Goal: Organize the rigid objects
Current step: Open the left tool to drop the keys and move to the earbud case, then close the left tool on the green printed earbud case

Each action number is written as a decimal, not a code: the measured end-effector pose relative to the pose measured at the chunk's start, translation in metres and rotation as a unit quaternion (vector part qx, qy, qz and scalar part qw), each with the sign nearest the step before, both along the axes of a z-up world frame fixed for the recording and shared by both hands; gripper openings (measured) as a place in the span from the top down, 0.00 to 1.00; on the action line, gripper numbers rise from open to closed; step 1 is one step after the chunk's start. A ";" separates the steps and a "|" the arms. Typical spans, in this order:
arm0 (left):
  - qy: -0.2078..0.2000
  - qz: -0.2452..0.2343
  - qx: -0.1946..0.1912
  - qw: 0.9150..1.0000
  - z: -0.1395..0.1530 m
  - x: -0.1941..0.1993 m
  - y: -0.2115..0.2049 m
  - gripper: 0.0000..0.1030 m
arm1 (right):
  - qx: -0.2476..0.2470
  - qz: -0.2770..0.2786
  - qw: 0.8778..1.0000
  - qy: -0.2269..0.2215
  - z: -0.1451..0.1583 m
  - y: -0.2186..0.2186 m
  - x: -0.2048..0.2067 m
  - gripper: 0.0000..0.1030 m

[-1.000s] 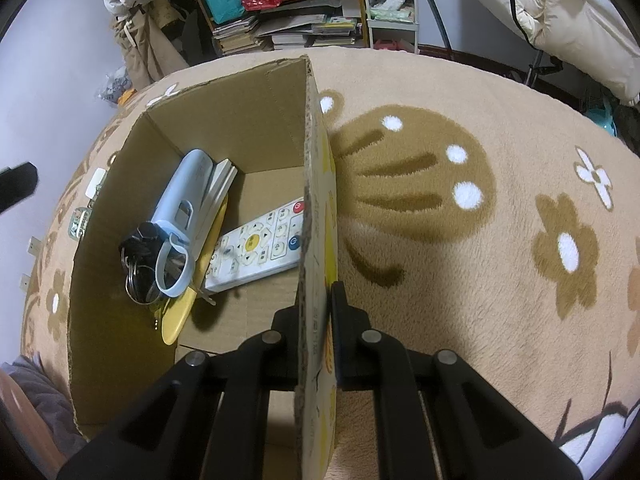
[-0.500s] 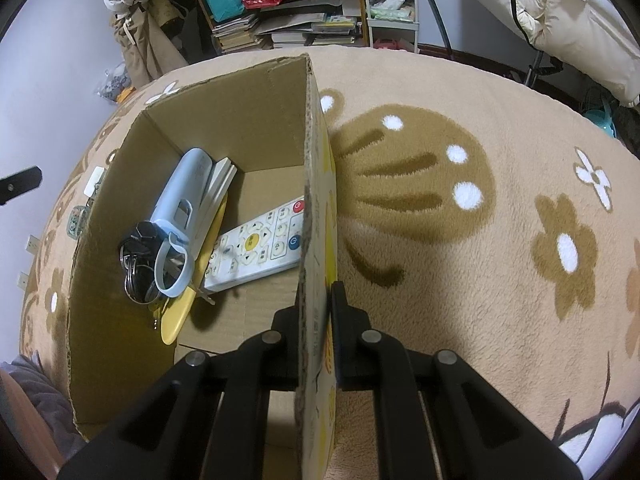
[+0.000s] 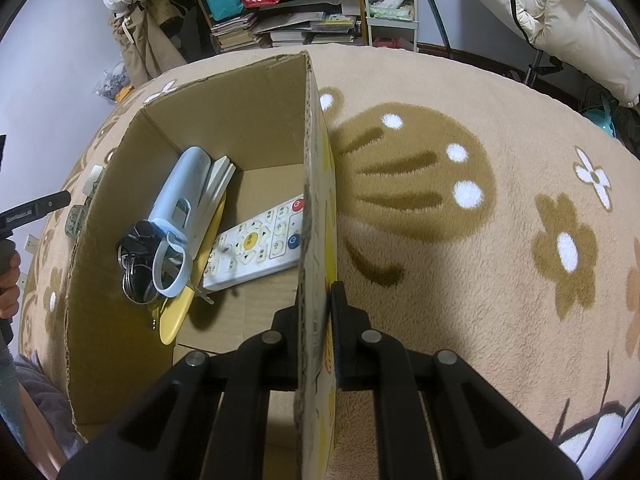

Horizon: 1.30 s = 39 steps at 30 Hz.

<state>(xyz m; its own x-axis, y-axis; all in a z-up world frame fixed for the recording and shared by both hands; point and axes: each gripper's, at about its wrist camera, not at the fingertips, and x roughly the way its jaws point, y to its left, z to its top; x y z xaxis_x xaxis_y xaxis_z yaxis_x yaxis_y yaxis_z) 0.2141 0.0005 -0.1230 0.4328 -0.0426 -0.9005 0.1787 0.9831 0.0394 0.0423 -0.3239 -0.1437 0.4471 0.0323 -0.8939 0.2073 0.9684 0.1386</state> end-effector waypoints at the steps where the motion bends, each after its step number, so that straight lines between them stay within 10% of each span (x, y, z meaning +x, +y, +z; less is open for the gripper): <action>1: 0.005 0.006 -0.004 1.000 -0.006 0.004 0.004 0.01 | 0.001 -0.001 1.000 0.000 0.001 -0.001 0.000 0.90; 17: 0.059 0.052 0.026 0.997 -0.064 0.032 0.023 0.23 | 0.002 -0.001 1.000 0.001 0.001 -0.003 0.002 0.90; 39: 0.068 0.045 0.036 0.996 -0.052 0.013 0.016 0.44 | 0.003 -0.001 1.000 0.001 0.002 -0.003 0.002 0.90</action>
<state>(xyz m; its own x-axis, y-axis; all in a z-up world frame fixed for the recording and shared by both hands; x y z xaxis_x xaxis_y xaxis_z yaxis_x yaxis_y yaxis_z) 0.2272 0.0161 -0.1747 0.3059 0.0584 -0.9503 0.0978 0.9909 0.0923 0.0443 -0.3269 -0.1419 0.4452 0.0369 -0.8947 0.2101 0.9670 0.1444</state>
